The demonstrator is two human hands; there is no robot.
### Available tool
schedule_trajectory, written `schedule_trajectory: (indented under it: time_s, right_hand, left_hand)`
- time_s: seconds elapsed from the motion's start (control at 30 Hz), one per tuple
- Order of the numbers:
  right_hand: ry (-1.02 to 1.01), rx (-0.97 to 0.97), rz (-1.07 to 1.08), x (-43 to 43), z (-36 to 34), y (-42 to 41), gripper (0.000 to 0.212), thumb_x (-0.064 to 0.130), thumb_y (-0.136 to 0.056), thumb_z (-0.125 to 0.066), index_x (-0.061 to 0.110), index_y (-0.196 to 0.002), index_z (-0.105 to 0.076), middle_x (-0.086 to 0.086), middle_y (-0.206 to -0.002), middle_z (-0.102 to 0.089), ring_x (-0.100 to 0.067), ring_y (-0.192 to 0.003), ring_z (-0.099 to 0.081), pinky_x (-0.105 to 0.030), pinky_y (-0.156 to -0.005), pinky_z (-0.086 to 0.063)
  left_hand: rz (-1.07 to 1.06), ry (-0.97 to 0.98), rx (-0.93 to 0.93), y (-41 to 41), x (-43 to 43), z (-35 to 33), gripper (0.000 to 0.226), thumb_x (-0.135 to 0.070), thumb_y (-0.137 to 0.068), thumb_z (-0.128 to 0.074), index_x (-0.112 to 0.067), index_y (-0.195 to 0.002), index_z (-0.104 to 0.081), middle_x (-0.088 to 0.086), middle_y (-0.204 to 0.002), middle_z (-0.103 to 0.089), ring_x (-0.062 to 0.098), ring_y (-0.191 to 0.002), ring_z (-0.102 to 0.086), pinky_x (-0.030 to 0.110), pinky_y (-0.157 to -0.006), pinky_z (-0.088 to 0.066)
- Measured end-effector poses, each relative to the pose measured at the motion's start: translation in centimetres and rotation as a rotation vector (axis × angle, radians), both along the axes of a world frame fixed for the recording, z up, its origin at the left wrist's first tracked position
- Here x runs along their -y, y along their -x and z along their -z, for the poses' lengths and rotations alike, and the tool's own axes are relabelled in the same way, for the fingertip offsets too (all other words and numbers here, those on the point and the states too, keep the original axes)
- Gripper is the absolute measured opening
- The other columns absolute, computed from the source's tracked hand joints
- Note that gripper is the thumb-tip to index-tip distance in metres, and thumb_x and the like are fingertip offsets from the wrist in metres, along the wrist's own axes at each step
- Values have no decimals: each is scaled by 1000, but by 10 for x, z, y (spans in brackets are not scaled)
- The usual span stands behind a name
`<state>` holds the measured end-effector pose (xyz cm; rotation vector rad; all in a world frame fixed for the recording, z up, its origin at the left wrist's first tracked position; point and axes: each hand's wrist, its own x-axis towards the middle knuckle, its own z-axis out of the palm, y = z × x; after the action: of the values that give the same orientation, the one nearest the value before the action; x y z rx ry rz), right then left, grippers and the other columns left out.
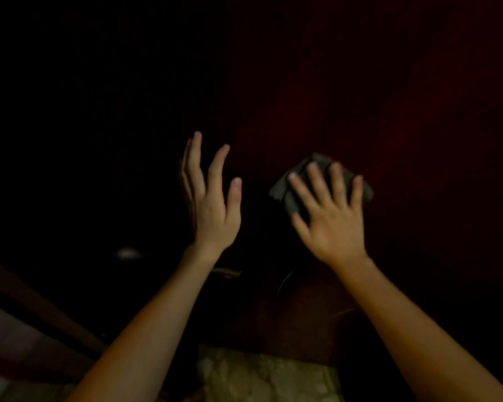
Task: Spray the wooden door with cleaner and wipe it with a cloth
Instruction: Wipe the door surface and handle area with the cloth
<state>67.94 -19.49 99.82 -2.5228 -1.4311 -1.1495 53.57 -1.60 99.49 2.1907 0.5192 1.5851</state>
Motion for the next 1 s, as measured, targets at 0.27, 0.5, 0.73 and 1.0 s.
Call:
schedule_trajectory:
  time_s: [0.27, 0.5, 0.73, 1.0]
  right_hand:
    - [-204, 50, 65, -1, -74, -15, 80, 70, -100, -33, 24, -163, -13, -17, -169, -11, -50, -152, -11, -68, -119, 1]
    - [48, 122, -116, 15, 63, -32, 80, 65, -99, -36, 32, -163, -2, 1, -168, 23, -27, -154, 25, -57, -120, 19]
    - [546, 58, -255, 78, 266, -61, 78, 52, -96, -58, 29, -162, -23, 9, -169, -4, -10, -156, 15, -37, -124, 16]
    - [200, 137, -160, 100, 184, -87, 58, 47, -105, -35, 36, -161, -23, 7, -172, -4, -18, -158, 4, -48, -123, 3]
  left_hand:
    - [-14, -32, -86, -29, 28, 14, 50, -35, -107, -43, -15, -153, -47, 21, -168, -23, 37, -159, -18, 66, -125, -14]
    - [-93, -37, -91, -42, 38, 47, 50, -35, -109, -41, -13, -154, -43, 26, -167, -22, 42, -158, -16, 69, -123, -14]
    - [-111, 54, -207, -52, 61, 95, 59, -46, -107, -35, -26, -161, -24, 10, -172, -1, 27, -161, 6, 67, -126, -6]
    - [-168, 148, -323, -26, 66, 113, 54, -45, -110, -27, -29, -161, -25, 4, -175, -1, 22, -162, -1, 66, -126, -9]
